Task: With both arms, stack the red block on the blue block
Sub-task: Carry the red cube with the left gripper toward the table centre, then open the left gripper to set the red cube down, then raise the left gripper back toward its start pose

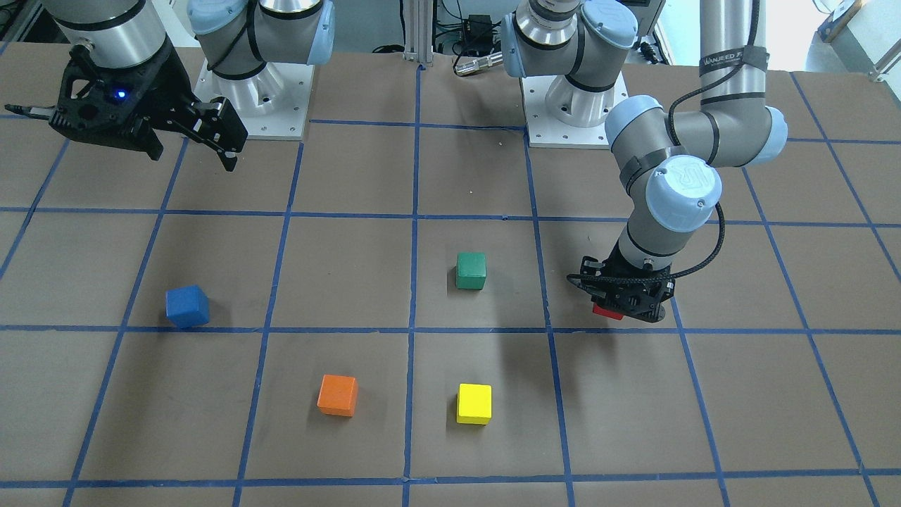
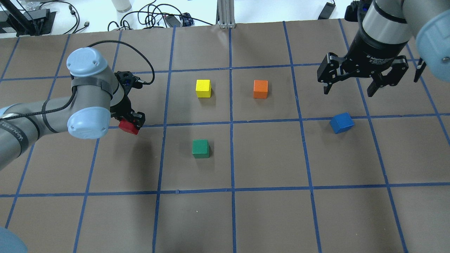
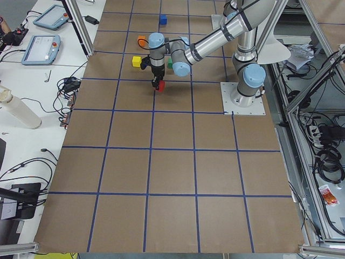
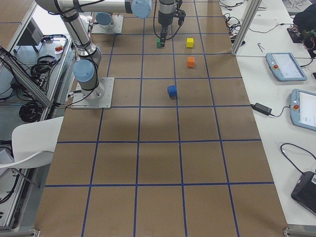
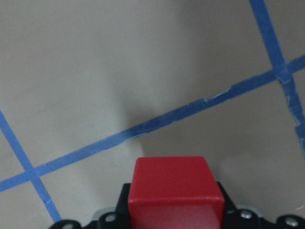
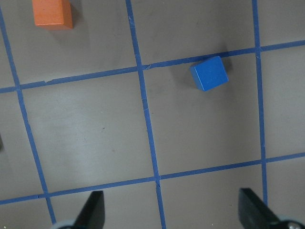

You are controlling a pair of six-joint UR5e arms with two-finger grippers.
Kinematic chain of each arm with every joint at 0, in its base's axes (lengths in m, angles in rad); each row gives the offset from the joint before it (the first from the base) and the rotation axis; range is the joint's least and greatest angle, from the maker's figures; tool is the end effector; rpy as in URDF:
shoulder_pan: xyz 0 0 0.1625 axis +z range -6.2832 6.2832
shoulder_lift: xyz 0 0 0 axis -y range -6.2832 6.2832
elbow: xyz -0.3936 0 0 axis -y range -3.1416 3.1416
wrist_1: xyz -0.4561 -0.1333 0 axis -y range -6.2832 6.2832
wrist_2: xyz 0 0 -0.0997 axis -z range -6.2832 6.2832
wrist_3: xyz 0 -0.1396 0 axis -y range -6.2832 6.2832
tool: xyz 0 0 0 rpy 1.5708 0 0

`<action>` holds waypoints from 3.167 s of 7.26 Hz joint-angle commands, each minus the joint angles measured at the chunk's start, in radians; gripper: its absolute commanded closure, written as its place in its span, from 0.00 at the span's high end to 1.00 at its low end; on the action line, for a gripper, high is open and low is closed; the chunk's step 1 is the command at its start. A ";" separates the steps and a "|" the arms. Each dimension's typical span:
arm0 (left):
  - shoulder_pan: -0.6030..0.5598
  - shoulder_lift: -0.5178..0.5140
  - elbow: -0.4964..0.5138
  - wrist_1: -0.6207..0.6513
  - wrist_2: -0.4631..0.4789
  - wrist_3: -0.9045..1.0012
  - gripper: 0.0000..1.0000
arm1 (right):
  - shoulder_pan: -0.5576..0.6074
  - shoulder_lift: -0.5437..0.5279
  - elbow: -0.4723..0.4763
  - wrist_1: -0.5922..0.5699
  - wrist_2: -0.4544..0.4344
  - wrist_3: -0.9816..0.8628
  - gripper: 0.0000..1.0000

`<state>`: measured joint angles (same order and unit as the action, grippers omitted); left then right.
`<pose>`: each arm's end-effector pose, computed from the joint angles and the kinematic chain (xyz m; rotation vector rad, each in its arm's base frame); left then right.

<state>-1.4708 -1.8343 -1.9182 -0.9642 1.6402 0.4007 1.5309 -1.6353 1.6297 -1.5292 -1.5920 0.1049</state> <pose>-0.0656 -0.5847 0.1412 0.4609 3.0405 0.0329 0.1093 -0.5301 0.4148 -0.2250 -3.1106 -0.0550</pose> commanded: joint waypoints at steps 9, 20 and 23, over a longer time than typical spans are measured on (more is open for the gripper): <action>-0.463 -0.285 0.312 -0.034 -0.140 -0.744 0.17 | -0.005 -0.003 0.032 0.001 -0.008 0.002 1.00; -0.072 0.186 0.357 -0.519 -0.105 -0.230 1.00 | -0.008 0.014 0.032 -0.069 -0.002 -0.008 1.00; -0.068 0.236 0.398 -0.603 -0.099 -0.247 1.00 | -0.009 0.060 0.038 -0.181 -0.005 -0.007 1.00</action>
<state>-1.5465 -1.6028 -1.5387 -1.5306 1.5390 0.1591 1.5219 -1.5902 1.6634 -1.6913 -1.5978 0.0974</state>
